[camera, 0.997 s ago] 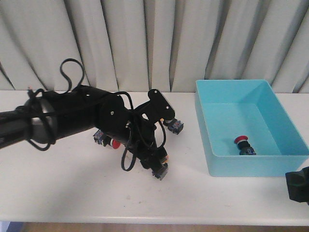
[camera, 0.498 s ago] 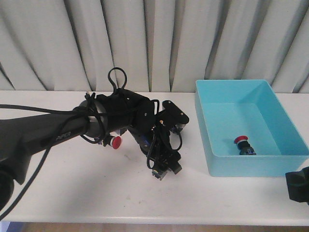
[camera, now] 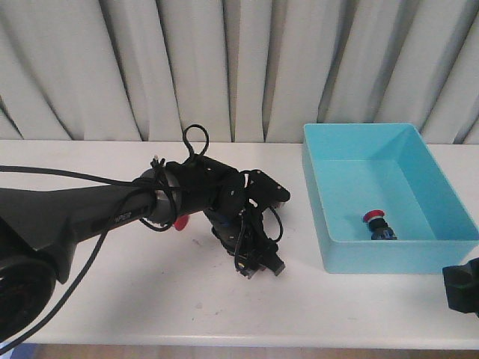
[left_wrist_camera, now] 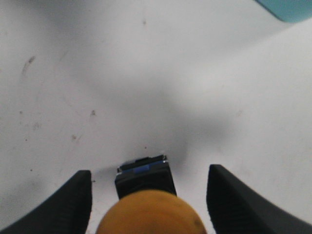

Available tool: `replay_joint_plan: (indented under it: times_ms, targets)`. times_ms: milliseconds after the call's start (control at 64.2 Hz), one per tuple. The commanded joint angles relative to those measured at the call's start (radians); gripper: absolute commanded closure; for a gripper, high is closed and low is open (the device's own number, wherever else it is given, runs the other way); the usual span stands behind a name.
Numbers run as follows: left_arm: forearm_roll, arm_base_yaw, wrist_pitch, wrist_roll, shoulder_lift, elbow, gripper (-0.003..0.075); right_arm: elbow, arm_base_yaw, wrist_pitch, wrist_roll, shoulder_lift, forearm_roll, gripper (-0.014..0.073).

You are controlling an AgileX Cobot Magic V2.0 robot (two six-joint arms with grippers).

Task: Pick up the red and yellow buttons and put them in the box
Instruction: 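Lower the left gripper onto the yellow-capped button nearest the robot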

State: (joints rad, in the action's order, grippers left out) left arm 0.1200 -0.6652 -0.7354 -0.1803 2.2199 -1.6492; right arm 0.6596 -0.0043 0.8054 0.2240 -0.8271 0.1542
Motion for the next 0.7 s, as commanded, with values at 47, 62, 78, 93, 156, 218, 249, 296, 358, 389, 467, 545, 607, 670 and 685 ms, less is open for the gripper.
replay_joint_plan:
  times_ms: [47, 62, 78, 93, 156, 218, 249, 296, 358, 389, 467, 545, 607, 670, 685]
  targets:
    - [0.009, -0.002, 0.029, 0.016, -0.063, -0.031, 0.0328, 0.023, -0.002, -0.044, 0.007, 0.008, 0.009, 0.0203]
    - [0.009, -0.002, 0.029, 0.016, -0.063, -0.031, 0.0341, 0.023, -0.002, -0.044, 0.007, 0.008, 0.009, 0.0203]
    - [0.009, -0.002, 0.029, 0.016, -0.063, -0.031, 0.0346, 0.023, -0.002, -0.044, 0.007, 0.008, 0.009, 0.0203]
    - [0.009, -0.002, 0.030, 0.016, -0.063, -0.031, 0.0355, 0.023, -0.002, -0.044, 0.007, 0.008, 0.009, 0.0203]
    - [0.009, -0.002, 0.031, 0.016, -0.063, -0.031, 0.0391, 0.023, -0.002, -0.044, 0.007, 0.008, 0.009, 0.0203]
    - [0.009, -0.002, 0.031, 0.016, -0.063, -0.031, 0.0426, 0.023, -0.002, -0.044, 0.007, 0.008, 0.009, 0.0203]
    - [0.009, -0.002, 0.030, 0.016, -0.063, -0.031, 0.0441, 0.023, -0.002, -0.044, 0.007, 0.008, 0.009, 0.0203]
    - [0.009, -0.002, 0.029, 0.016, -0.063, -0.031, 0.0465, 0.023, -0.002, -0.044, 0.007, 0.008, 0.009, 0.0203]
    - [0.009, -0.002, 0.027, 0.016, -0.063, -0.031, 0.0493, 0.023, -0.002, -0.044, 0.007, 0.008, 0.009, 0.0203]
    - [0.009, -0.002, 0.025, 0.016, -0.063, -0.031, 0.0504, 0.023, -0.002, -0.044, 0.007, 0.008, 0.009, 0.0203]
    - [0.009, -0.002, 0.014, 0.016, -0.063, -0.031, 0.0525, 0.023, -0.002, -0.045, 0.007, 0.008, 0.009, 0.0203]
    - [0.009, -0.002, -0.001, 0.016, -0.063, -0.031, 0.0534, 0.023, -0.002, -0.045, 0.007, 0.008, 0.009, 0.0203]
    - [0.016, -0.002, -0.016, 0.017, -0.067, -0.031, 0.0536, 0.023, -0.002, -0.045, 0.007, 0.008, 0.009, 0.0203]
    - [0.016, -0.002, -0.033, 0.017, -0.074, -0.031, 0.0535, 0.023, -0.002, -0.045, 0.007, 0.008, 0.009, 0.0203]
    - [0.016, -0.002, -0.033, 0.017, -0.075, -0.031, 0.0535, 0.023, -0.002, -0.045, 0.007, 0.008, 0.009, 0.0203]
